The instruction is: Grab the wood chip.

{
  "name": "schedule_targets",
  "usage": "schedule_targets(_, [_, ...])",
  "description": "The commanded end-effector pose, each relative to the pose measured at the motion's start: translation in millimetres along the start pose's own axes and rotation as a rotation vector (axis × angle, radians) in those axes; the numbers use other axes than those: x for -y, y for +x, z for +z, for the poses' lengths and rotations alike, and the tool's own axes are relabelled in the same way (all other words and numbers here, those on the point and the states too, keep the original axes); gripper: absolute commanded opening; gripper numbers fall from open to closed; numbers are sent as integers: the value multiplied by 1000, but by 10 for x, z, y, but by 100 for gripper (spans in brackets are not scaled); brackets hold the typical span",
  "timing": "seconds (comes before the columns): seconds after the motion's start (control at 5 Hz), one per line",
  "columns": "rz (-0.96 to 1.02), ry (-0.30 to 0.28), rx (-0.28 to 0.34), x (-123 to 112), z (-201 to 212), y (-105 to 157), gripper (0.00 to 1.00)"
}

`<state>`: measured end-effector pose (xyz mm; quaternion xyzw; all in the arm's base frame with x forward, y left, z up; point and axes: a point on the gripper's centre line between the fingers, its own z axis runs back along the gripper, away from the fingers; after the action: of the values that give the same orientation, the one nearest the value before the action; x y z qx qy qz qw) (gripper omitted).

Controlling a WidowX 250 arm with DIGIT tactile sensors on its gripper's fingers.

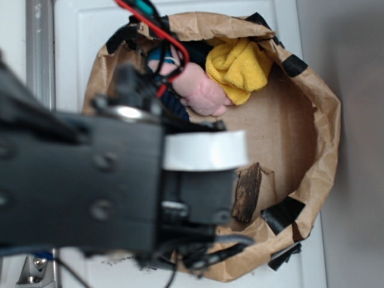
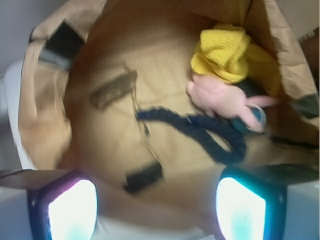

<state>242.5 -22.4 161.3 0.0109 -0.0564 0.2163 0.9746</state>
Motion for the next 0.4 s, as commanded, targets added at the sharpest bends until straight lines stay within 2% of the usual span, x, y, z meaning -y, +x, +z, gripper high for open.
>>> schedule_targets(0.0, [260,-112,18,-140,-282,442,100])
schedule_targets(0.2, [331,-185,15,-169,-585,489,100])
